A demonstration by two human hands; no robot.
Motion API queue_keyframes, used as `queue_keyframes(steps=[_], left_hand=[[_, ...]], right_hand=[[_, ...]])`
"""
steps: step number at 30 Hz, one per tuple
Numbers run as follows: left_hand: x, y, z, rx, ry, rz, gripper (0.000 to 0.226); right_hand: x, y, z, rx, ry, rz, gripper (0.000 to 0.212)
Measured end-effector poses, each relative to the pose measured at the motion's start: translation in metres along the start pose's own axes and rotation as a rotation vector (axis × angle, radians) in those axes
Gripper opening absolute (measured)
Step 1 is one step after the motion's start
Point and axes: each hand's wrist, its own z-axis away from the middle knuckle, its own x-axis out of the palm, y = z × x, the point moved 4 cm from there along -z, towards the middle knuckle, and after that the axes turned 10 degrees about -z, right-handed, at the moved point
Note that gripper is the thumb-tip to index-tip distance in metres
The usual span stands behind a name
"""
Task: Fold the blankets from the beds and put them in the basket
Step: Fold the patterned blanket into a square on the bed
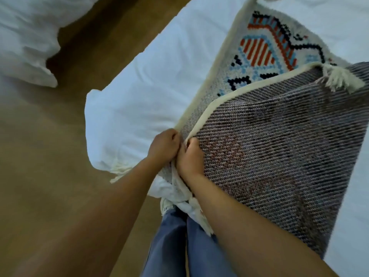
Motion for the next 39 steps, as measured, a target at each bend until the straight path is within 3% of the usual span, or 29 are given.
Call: queue_keyframes(steps=[5,8,12,15,22,26,34,39], left_hand=[[0.015,-0.035,0.059,-0.04,0.061,0.116,0.022],[0.026,-0.035,0.071,-0.019,0.075,-0.039,0.039],[0.032,-0.042,0.065,-0.246,0.034,-0.072,0.015],[0.018,-0.055,0.057,-0.363,0.096,-0.043,0.012],[-0.002,-0.054,0.047,-0.311,0.291,0.033,0.02],[0.003,-0.062,0.046,-0.385,0.213,-0.007,0.019],[-0.005,-0.056,0.026,-0.311,0.081,-0.09,0.011],[-0.028,-0.044,-0.005,-0.131,-0.037,-0.079,0.03]], right_hand=[[0.016,-0.004,-0.019,0.073,0.017,0.007,0.021],[0.02,-0.006,-0.027,0.05,-0.001,0.059,0.013],[0.017,-0.008,-0.033,0.044,-0.014,0.08,0.01],[0.014,-0.014,-0.041,0.009,-0.026,0.093,0.01],[0.022,-0.022,-0.055,-0.053,-0.033,0.039,0.011],[0.028,-0.014,-0.062,0.027,-0.111,0.07,0.011],[0.03,-0.008,-0.066,0.063,-0.127,0.041,0.01],[0.01,-0.025,-0.078,-0.008,0.104,0.054,0.023]])
